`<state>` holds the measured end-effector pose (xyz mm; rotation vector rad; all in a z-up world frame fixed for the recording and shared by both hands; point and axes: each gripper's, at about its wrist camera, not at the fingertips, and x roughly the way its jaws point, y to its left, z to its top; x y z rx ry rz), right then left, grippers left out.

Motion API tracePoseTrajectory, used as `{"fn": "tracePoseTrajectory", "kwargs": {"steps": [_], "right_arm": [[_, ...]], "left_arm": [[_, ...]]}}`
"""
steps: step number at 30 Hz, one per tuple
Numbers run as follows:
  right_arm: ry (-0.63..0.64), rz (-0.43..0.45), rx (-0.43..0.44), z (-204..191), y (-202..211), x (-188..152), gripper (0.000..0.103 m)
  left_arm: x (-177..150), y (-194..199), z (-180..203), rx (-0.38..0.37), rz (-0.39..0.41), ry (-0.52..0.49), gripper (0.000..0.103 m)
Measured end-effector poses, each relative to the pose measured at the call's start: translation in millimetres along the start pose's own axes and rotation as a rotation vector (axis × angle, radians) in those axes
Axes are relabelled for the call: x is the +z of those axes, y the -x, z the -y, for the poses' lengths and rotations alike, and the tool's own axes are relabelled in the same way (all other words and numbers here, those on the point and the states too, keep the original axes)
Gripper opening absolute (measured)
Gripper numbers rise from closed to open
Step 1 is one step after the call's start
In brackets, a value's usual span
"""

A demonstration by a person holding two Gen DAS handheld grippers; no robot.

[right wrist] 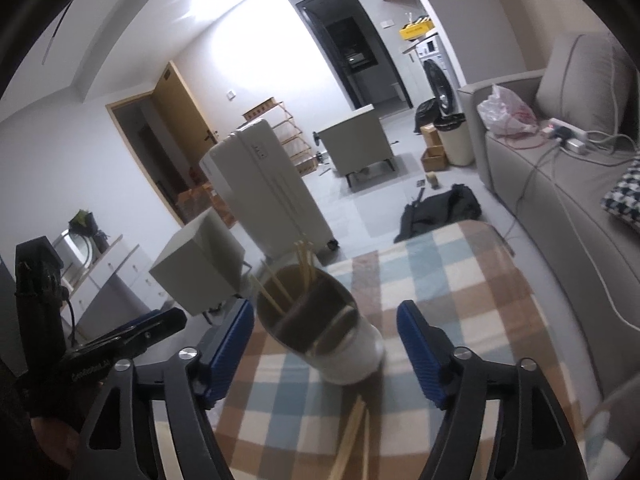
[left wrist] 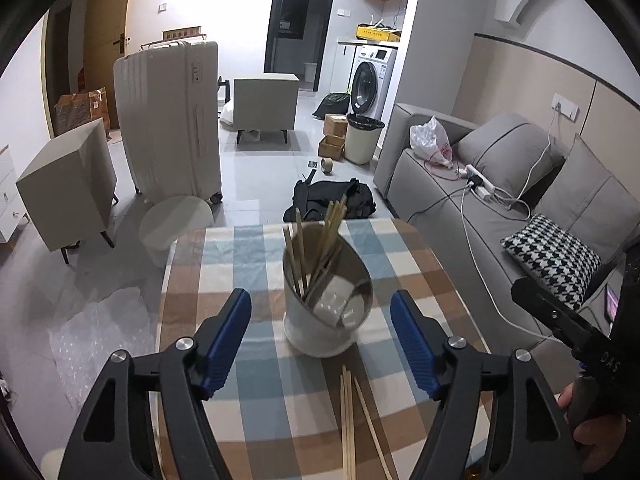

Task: Organize utensils
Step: 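Lower both open tools to the remaining chopsticks beside the holder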

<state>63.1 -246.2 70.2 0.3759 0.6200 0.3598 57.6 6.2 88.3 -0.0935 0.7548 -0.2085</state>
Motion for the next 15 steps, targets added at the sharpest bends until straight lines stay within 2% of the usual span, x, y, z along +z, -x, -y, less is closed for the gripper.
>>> {"fn": "tracePoseTrajectory", "kwargs": {"steps": [4,15], "right_arm": [[-0.015,-0.021,-0.023,11.7,8.7,-18.1,0.08],[-0.024,-0.13,-0.072,32.7,5.7,-69.2,0.083]], "left_arm": [[-19.4,-2.9,3.5,0.024,-0.02,-0.004,0.073],[-66.1,-25.6,2.3,0.062,-0.116,0.015,0.073]]}}
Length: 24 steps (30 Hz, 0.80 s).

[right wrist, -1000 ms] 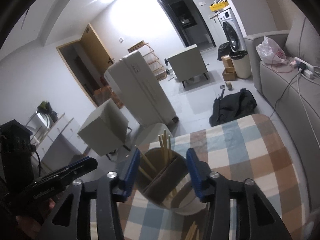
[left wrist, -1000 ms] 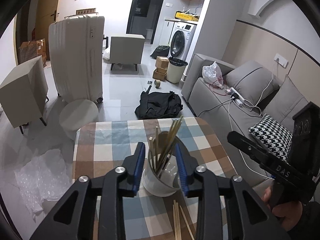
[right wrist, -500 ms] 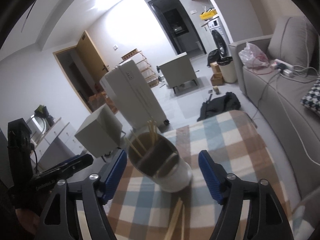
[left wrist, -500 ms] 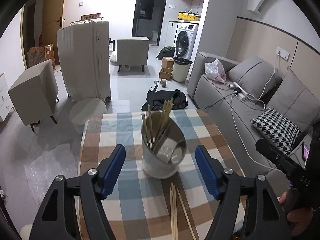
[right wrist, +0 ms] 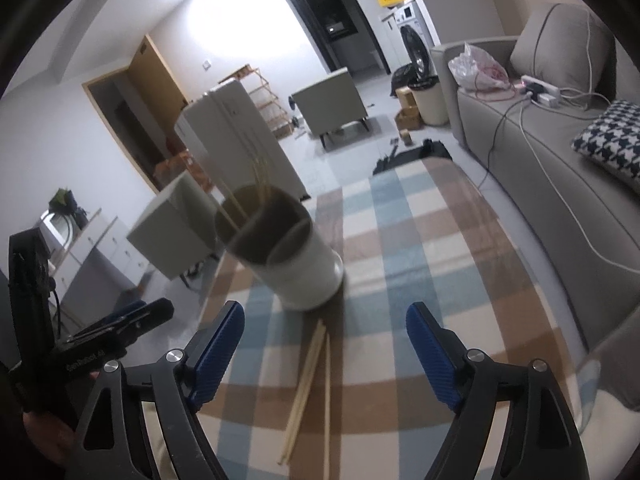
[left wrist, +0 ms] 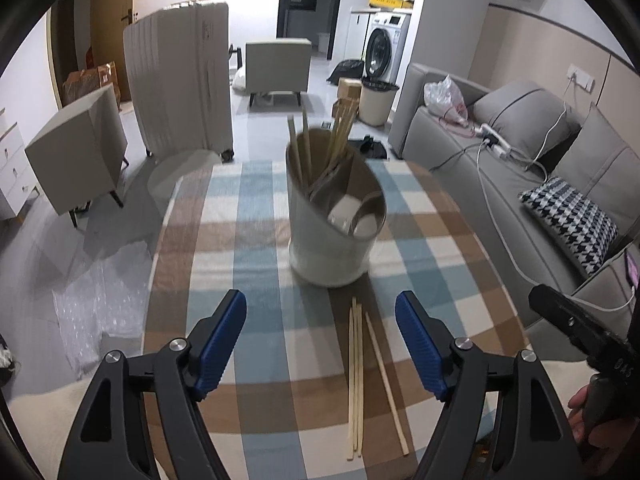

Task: Organize utensils
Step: 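Lower both open tools to the remaining chopsticks beside the holder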

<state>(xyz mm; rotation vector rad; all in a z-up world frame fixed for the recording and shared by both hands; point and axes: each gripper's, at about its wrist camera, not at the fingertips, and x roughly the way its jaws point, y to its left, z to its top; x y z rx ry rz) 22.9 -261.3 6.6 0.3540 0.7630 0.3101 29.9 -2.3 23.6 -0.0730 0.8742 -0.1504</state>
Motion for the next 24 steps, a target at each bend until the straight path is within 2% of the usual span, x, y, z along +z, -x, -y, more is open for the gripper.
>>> {"fn": "tracePoseTrajectory", "kwargs": {"steps": [6,9,11,13,15,20,22,24], "right_arm": [[-0.028,-0.098,-0.013,8.7,-20.7,-18.4,0.084],[-0.007,-0.193,-0.036,6.5,-42.3,-28.0,0.083],[0.012,-0.244,-0.04,4.3,-55.2,-33.7,0.078],[0.043,-0.315,-0.049,-1.0,-73.7,-38.2,0.062],[0.101,-0.385,-0.066,-7.4,-90.3,-39.6,0.053],[0.178,-0.486,-0.086,-16.5,-125.9,-40.8,0.051],[0.21,-0.536,-0.083,-21.2,-143.5,-41.7,0.047],[0.246,-0.589,-0.095,-26.4,-160.0,-44.4,0.041]], "left_arm": [[-28.1,-26.2,-5.1,0.012,-0.083,-0.005,0.073],[-38.2,-44.1,-9.8,0.009,-0.152,0.007,0.073],[-41.3,-53.6,-11.6,0.02,-0.179,0.0,0.073],[-43.5,-59.8,-13.7,0.028,-0.192,0.001,0.073],[-43.4,-65.3,-18.8,0.02,-0.206,0.024,0.073],[-40.8,-73.2,-33.0,0.015,-0.23,0.073,0.073],[-40.2,-75.7,-37.8,-0.01,-0.228,0.085,0.073],[-39.9,-78.2,-40.0,0.0,-0.231,0.084,0.073]]}}
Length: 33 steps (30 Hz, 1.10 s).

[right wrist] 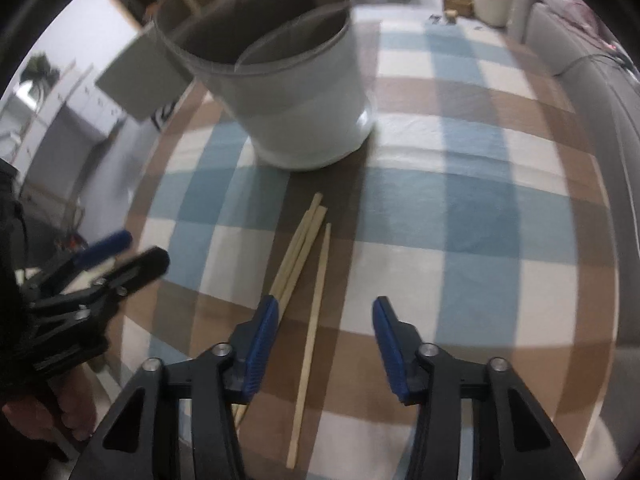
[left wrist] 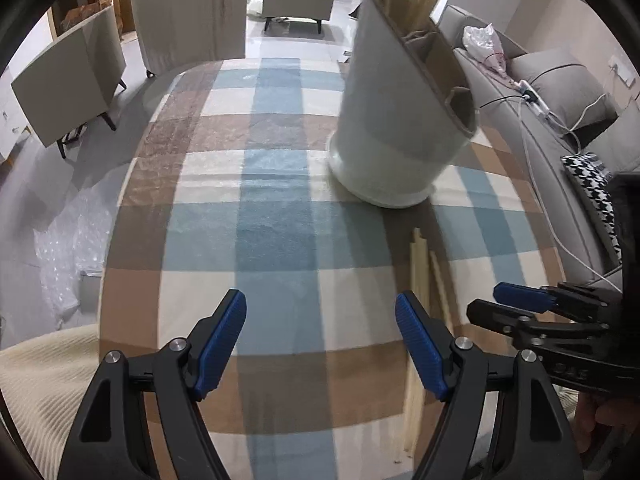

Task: Organize utensils
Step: 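Lower both open tools to the remaining chopsticks beside the holder, then close the right tool on a chopstick while the left tool closes on another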

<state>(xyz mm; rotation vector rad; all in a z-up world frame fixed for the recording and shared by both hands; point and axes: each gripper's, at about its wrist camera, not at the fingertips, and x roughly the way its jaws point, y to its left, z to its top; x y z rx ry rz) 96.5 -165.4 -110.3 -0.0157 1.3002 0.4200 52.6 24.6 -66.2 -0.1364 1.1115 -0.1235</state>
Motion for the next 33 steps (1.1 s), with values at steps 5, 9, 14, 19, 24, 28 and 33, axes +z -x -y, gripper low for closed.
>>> {"fn": "tracePoseTrajectory", "kwargs": {"steps": [5,9,14,19,24,28,33], "right_arm": [[0.05,-0.07,-0.051,-9.3,-24.9,18.2,0.035],[0.084,-0.141,-0.121,-13.8,-40.1,31.3,0.021],[0.155,-0.179,-0.18,-24.5,-46.9,34.1,0.021],[0.161,-0.159,-0.205,-31.7,-46.9,30.2,0.01],[0.176,-0.108,-0.228,-46.5,-46.6,22.4,0.004],[0.094,-0.067,-0.185,-36.9,-40.2,12.8,0.004],[-0.054,0.01,-0.092,-10.7,-18.8,3.6,0.004]], "left_arm": [[4.5,5.9,-19.3,0.001,0.019,0.065,0.073],[9.1,7.8,-37.9,-0.017,0.02,0.144,0.073],[9.6,8.5,-52.9,-0.01,0.019,0.198,0.073],[13.6,9.5,-56.2,-0.008,0.031,0.205,0.073],[13.3,10.2,-57.6,-0.004,0.027,0.199,0.073],[13.4,9.0,-56.5,0.003,0.019,0.199,0.073],[11.6,5.0,-46.6,0.018,0.003,0.166,0.073]]}}
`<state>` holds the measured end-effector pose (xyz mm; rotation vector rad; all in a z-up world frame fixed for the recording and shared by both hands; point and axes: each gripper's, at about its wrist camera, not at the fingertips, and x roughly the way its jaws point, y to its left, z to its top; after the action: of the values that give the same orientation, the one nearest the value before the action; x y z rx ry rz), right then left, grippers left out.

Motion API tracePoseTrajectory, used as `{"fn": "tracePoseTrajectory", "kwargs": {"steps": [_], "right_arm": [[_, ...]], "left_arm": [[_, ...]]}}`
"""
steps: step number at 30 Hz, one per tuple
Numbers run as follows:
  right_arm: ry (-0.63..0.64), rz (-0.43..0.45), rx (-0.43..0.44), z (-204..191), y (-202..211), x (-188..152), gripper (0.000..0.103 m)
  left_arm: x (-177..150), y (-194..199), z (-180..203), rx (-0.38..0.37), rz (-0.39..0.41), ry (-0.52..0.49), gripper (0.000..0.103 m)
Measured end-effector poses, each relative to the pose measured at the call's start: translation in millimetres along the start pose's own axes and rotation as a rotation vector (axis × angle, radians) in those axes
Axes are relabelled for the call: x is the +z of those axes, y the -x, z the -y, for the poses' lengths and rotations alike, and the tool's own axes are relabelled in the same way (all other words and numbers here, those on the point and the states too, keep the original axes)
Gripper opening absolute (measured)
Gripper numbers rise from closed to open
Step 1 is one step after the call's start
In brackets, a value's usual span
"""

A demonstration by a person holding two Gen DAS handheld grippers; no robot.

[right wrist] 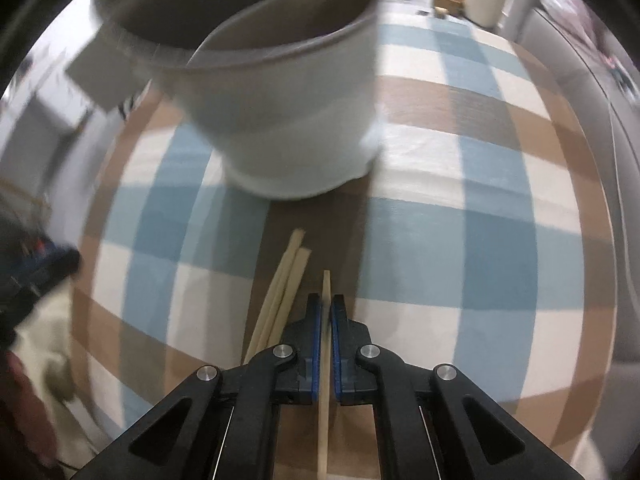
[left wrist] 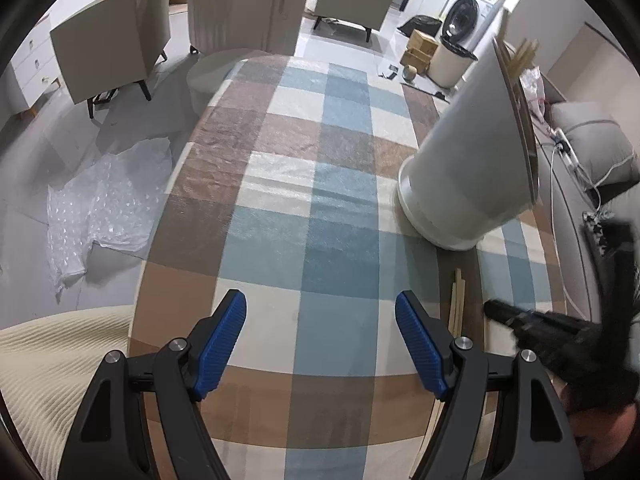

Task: Organize utensils
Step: 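Close the right tool on a chopstick while the left tool closes on another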

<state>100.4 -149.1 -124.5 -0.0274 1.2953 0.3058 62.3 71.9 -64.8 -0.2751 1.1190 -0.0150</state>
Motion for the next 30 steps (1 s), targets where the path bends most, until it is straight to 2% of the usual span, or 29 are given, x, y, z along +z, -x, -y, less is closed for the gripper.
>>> {"fn": "tracePoseTrajectory", "kwargs": {"steps": [4,7,13,16,20,22,27,30], "right_arm": [[-0.159,0.048,0.1,32.6,19.6,-4.9,0.004],[-0.267,0.078,0.176,59.7,32.5,-5.8,0.004],[-0.415,0.118,0.316,93.2,48.2,-19.3,0.004],[-0.47,0.134,0.369,107.9,59.0,-17.1,0.004],[-0.487,0.158,0.396,115.4,69.3,-26.4,0.004],[-0.479,0.184,0.382,116.4,74.9,-28.3,0.004],[-0.406,0.24,0.401,103.6,90.5,-32.1,0.004],[-0.338,0.259,0.378,94.7,94.9,-29.8,0.003]], "left_arm": [[-5.8,-7.6,11.3,-0.002,-0.042,-0.035,0.073],[-11.3,-16.7,23.7,-0.036,-0.104,-0.073,0.073],[-22.2,-29.8,53.9,-0.082,-0.183,-0.151,0.073],[-27.9,-42.4,65.1,-0.038,-0.218,-0.196,0.073],[-34.6,-52.7,75.1,-0.015,-0.256,-0.214,0.073],[-36.7,-55.4,78.6,-0.012,-0.263,-0.212,0.073],[-40.6,-59.0,92.1,0.056,-0.247,-0.273,0.073],[-38.6,-59.3,92.7,0.06,-0.251,-0.274,0.073]]}}
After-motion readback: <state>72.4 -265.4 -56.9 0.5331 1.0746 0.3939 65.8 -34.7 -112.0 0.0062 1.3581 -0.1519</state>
